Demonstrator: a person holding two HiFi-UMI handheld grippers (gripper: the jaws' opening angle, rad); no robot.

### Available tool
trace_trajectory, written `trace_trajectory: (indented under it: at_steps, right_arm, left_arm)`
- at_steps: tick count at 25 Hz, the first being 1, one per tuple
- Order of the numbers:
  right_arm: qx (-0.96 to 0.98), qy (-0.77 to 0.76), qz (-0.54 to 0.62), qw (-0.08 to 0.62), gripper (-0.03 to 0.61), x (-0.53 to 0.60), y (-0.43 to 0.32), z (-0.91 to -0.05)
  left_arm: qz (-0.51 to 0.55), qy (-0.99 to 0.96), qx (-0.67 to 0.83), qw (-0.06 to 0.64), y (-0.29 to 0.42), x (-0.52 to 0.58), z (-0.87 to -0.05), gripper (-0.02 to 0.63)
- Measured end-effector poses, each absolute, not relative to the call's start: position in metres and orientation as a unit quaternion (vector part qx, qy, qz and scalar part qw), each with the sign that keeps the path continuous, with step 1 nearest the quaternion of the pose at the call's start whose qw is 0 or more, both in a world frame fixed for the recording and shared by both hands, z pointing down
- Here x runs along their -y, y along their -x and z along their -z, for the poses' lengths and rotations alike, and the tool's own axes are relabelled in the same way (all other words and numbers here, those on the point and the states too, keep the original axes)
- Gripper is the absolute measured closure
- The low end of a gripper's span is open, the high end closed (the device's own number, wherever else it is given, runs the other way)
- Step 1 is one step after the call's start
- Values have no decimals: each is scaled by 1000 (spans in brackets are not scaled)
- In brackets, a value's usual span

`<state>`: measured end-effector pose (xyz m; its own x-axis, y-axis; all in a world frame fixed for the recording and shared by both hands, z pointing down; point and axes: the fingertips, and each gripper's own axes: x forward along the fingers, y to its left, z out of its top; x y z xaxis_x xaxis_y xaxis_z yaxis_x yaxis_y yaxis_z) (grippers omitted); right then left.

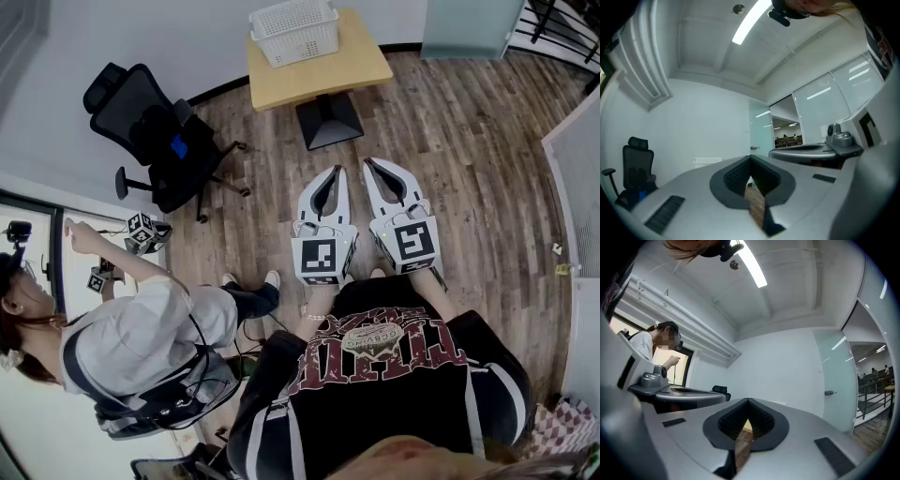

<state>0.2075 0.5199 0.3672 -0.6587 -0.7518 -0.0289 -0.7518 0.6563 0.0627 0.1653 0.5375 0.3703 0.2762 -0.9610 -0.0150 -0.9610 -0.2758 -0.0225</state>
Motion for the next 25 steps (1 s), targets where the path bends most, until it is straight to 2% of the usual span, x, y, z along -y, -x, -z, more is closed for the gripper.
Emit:
trace_trajectory:
  at_steps: [14, 25]
  right_arm:
    - [-921, 389, -27, -3, 563, -486, -233, -378]
    - [-916, 397, -51, -17, 561, -406, -198, -385]
  left_arm:
    - [-2, 787, -617, -8, -188, -503, -377, 583]
    - [-3, 791, -611, -9, -152, -421, -390, 583]
